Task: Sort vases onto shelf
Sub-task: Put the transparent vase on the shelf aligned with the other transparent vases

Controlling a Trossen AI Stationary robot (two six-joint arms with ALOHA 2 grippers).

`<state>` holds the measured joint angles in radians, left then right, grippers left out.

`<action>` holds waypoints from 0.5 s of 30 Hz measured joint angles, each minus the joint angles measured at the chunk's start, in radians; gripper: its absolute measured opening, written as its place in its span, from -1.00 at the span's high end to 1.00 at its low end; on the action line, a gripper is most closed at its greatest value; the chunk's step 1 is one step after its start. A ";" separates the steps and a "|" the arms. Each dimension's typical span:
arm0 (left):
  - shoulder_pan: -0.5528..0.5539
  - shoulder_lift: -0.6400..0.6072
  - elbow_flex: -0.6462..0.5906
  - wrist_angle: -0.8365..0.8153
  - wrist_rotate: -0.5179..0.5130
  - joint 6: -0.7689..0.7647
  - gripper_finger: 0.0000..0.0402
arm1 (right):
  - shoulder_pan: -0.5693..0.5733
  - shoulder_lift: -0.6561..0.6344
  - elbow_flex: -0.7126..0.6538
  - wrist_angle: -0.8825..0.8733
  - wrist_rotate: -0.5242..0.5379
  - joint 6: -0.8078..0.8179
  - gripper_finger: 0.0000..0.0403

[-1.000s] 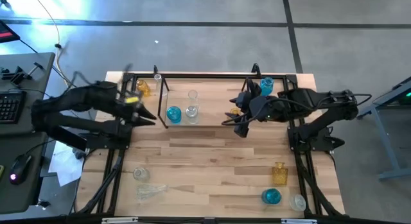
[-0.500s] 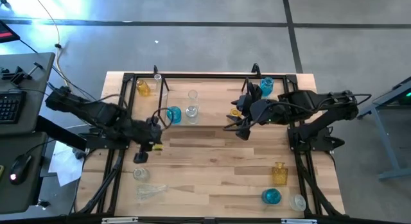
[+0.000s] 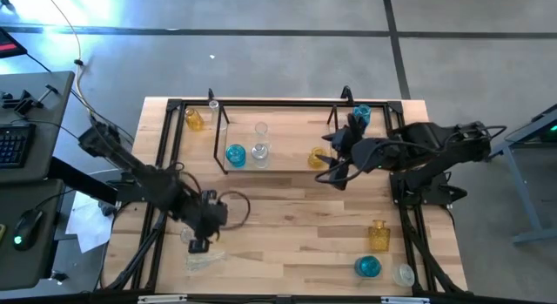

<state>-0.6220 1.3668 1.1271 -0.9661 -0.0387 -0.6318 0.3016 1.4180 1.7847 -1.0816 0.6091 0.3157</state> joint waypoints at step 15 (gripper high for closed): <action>-0.192 0.208 0.000 0.284 -0.001 -0.355 0.30 | 0.070 -0.050 0.000 -0.044 0.007 0.024 -0.10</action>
<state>-0.8138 1.5743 1.1267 -0.6825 -0.0402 -0.9865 0.3719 1.3677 1.7847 -1.1259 0.6163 0.3401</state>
